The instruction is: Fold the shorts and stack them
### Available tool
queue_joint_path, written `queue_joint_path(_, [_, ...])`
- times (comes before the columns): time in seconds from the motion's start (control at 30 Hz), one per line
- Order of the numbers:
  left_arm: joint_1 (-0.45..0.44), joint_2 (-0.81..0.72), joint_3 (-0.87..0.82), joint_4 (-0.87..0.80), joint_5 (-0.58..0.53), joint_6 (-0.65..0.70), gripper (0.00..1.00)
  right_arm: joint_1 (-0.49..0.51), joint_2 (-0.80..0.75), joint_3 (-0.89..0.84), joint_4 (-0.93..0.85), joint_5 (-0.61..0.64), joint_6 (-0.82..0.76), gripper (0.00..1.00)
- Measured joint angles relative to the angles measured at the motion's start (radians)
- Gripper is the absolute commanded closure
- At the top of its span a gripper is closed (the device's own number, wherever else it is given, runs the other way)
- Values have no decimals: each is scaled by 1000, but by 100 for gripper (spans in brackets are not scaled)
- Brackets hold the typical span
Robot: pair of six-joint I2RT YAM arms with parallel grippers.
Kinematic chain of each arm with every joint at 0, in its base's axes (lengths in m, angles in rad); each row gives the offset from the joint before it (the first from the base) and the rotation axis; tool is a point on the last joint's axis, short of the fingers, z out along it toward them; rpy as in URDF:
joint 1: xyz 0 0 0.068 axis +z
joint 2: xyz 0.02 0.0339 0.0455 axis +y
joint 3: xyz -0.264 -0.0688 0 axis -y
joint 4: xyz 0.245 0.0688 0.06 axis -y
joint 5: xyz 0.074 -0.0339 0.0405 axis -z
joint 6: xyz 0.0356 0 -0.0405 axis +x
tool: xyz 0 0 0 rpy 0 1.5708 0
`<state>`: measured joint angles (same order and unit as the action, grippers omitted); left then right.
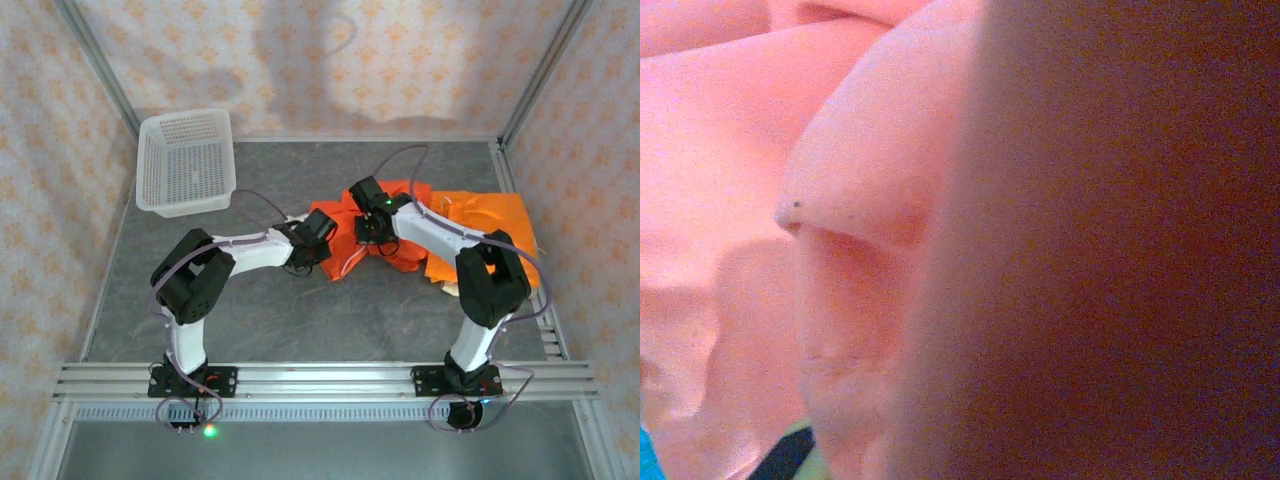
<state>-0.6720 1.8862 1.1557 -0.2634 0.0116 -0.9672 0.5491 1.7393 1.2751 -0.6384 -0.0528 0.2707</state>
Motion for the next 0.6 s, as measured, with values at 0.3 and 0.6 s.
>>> queue_joint_path(0.3, [135, -291, 30, -11, -103, 77, 100, 0, -253, 150, -75, -92, -69, 100])
queue_joint_path(0.6, [236, -605, 156, -150, -216, 191, 100, -2, -457, 202, -129, -142, -123, 100])
